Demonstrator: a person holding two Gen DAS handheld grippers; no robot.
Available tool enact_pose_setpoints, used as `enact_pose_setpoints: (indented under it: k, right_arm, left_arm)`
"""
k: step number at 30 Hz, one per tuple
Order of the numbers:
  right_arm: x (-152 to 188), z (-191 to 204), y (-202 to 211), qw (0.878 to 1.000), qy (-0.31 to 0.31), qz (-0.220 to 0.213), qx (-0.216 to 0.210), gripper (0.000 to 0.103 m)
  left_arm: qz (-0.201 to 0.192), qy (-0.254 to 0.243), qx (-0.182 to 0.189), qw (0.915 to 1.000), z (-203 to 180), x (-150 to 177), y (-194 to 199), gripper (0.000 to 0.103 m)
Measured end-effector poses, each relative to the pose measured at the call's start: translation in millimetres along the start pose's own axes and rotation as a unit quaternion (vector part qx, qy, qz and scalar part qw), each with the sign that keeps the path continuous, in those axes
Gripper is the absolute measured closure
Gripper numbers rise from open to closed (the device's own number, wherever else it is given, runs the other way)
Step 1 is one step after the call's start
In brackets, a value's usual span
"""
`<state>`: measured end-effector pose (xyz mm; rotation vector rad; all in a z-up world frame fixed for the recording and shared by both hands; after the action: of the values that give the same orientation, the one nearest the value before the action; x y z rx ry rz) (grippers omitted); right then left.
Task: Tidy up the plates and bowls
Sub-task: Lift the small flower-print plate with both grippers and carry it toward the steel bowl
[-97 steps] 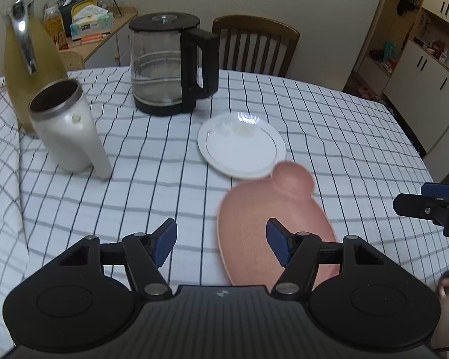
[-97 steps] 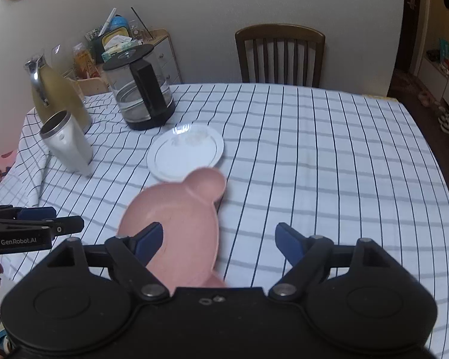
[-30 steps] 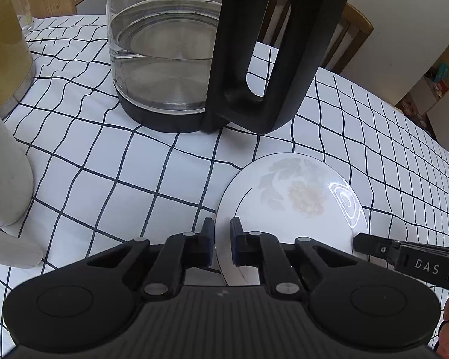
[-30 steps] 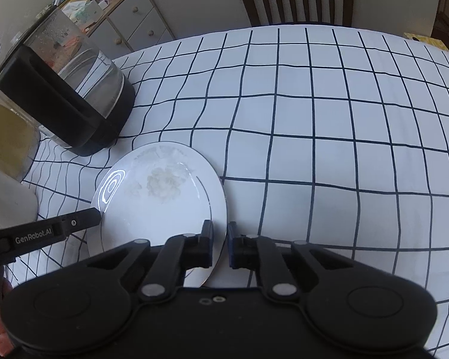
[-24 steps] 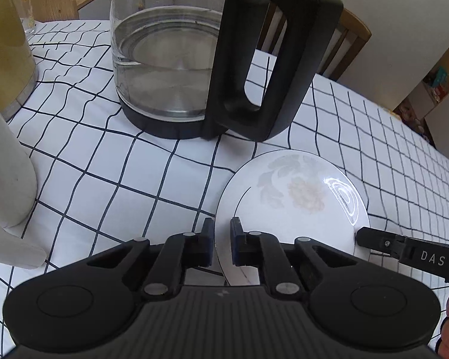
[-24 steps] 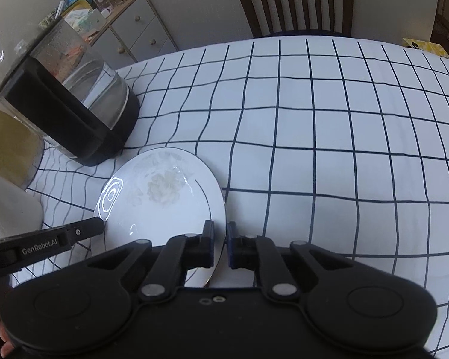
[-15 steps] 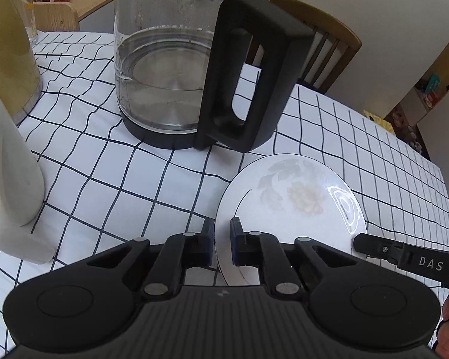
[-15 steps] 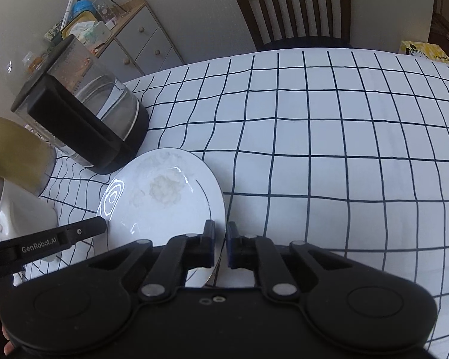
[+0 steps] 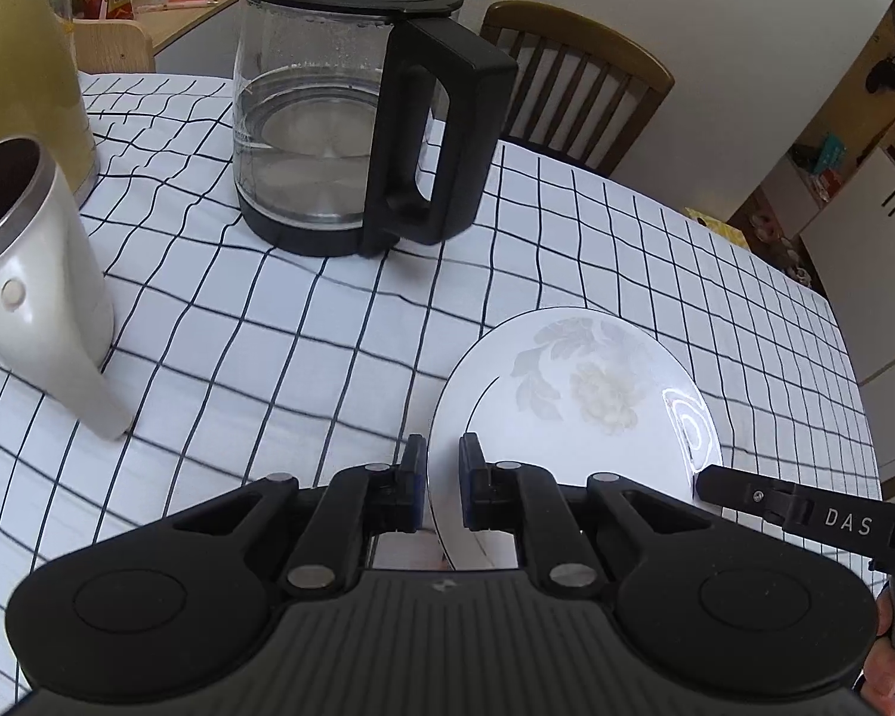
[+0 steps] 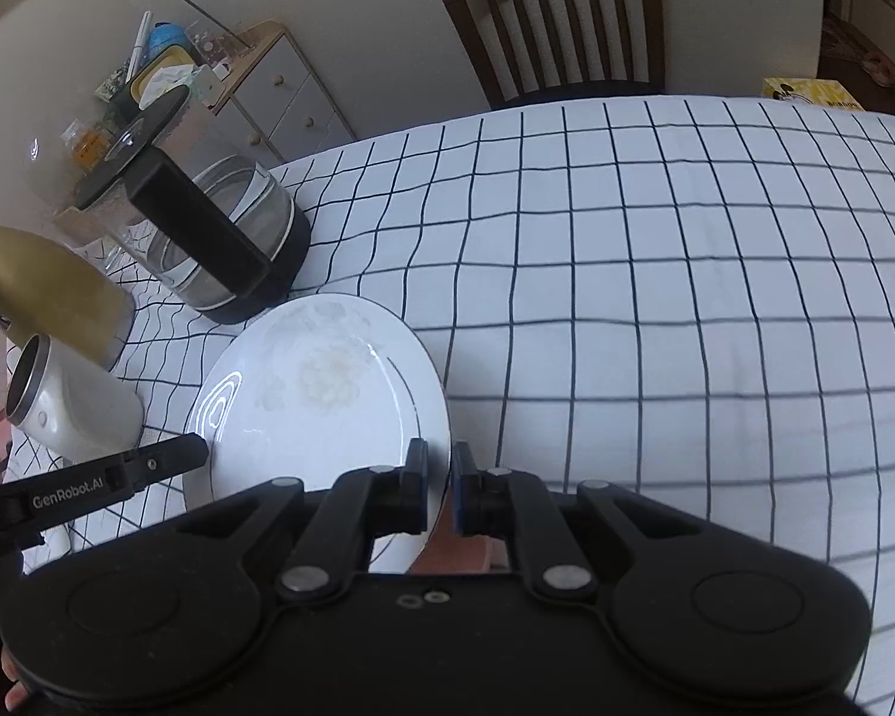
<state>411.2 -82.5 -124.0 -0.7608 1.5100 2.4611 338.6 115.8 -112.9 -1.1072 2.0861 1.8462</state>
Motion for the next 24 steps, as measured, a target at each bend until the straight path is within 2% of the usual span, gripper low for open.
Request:
enact_pose_setpoints:
  k: [24]
  right_arm:
    - [112.2,13.7,96.0,1.000,-0.022,-0.006,0.009,0.095]
  left_arm:
    - [0.017,-0.024,0.029,0.9991,1.6,104.3,100.9,0.093]
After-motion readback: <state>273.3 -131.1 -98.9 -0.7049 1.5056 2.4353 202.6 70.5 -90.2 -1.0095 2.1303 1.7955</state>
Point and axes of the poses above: each gripper's, at about its wrist camera, not at the fingertips, and y roughly against the way its jaws point, z to its left, x to its underside, the point moved 2 cm from there along -y, roughly the way its jaws point, and after that the axes turned 5 degrees about -z, right-handed, at the moved point
